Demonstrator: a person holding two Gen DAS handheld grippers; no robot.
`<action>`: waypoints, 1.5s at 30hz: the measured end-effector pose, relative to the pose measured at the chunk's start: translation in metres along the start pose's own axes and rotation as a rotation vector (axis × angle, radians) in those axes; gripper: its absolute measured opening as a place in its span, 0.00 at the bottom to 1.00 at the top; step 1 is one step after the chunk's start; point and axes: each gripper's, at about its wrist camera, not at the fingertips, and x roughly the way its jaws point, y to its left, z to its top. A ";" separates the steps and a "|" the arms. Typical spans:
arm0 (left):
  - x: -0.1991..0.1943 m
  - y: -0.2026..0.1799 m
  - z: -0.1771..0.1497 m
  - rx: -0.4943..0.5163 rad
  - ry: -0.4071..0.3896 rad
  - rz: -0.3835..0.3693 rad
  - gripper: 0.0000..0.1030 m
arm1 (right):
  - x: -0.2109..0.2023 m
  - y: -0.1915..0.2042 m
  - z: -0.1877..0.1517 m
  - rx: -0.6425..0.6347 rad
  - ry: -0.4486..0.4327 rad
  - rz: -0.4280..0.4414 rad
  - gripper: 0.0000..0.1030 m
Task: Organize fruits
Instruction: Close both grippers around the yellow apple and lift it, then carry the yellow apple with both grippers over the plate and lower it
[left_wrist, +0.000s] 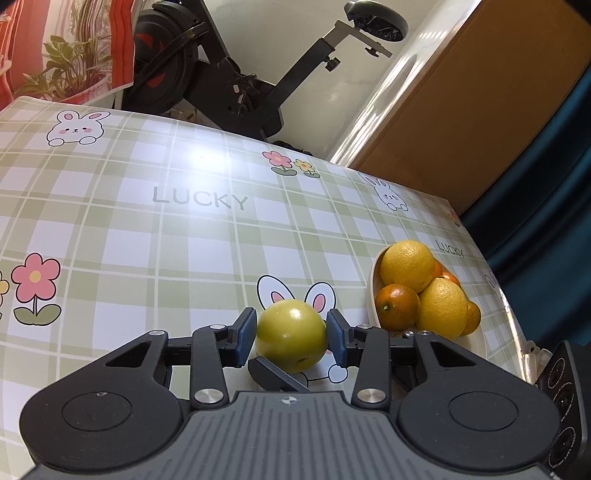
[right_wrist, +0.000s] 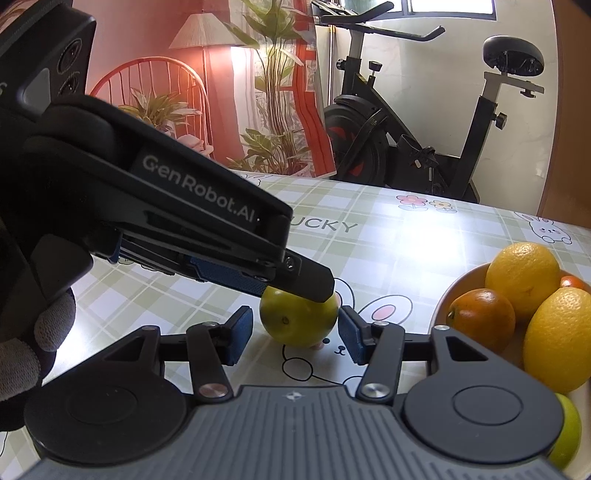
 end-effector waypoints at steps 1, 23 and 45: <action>-0.001 -0.001 -0.001 0.003 -0.001 0.004 0.42 | 0.000 -0.001 0.000 0.004 0.001 0.003 0.51; -0.031 -0.032 -0.026 0.043 -0.059 0.084 0.42 | -0.025 -0.010 -0.013 0.071 -0.022 0.075 0.48; -0.032 -0.149 -0.033 0.174 -0.106 0.065 0.44 | -0.130 -0.059 -0.024 0.138 -0.214 -0.015 0.48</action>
